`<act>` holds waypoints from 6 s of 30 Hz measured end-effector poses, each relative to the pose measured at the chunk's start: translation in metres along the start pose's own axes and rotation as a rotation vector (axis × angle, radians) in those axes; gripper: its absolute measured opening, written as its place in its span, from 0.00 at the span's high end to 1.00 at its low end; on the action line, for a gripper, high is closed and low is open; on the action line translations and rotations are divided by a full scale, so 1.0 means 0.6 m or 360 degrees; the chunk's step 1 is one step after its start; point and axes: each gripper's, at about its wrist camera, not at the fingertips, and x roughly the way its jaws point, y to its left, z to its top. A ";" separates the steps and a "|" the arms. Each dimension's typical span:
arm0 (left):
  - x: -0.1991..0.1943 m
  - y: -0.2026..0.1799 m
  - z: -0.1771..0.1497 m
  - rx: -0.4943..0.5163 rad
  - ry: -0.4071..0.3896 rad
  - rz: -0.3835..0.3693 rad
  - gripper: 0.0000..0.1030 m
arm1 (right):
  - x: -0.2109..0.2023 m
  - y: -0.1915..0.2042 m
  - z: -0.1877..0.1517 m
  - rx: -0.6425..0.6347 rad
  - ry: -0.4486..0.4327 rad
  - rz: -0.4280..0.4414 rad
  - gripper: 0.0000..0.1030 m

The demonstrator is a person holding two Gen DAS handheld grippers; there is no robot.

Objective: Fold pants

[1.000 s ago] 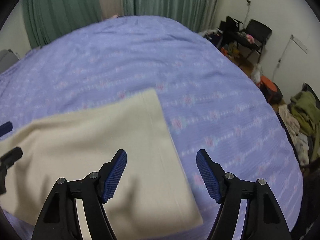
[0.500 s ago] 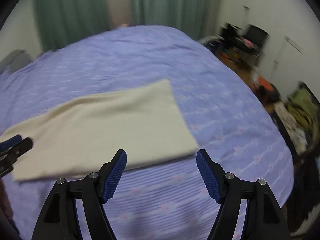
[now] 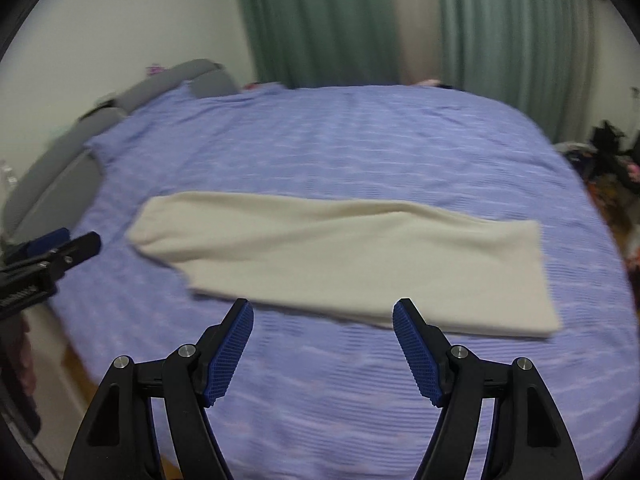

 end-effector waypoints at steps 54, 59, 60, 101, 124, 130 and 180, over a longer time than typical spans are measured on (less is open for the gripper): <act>0.376 0.344 -0.111 -0.0203 0.0248 0.0057 0.15 | 0.492 0.351 -0.021 -0.0328 0.0322 0.0294 0.58; 0.382 0.352 -0.107 -0.0214 0.0239 0.0061 0.15 | 0.528 0.339 -0.040 -0.0279 0.0372 0.0243 0.58; 0.384 0.357 -0.108 -0.0222 0.0239 0.0065 0.15 | 0.540 0.339 -0.040 -0.0295 0.0369 0.0226 0.58; 0.631 0.506 0.027 -0.0533 0.0167 0.0063 0.68 | 0.568 0.401 -0.032 -0.0106 0.0621 -0.0024 0.89; 0.667 0.583 0.161 0.0010 0.0317 -0.0455 0.26 | 0.517 0.494 0.179 0.0003 0.0129 -0.0116 0.54; 0.745 0.591 0.173 -0.0052 0.0500 -0.0699 0.48 | 0.580 0.508 0.232 0.0079 0.0143 -0.0185 0.54; 0.247 0.475 0.106 0.0355 0.0009 -0.0467 0.14 | 0.150 0.467 0.151 -0.0110 -0.0084 -0.0418 0.36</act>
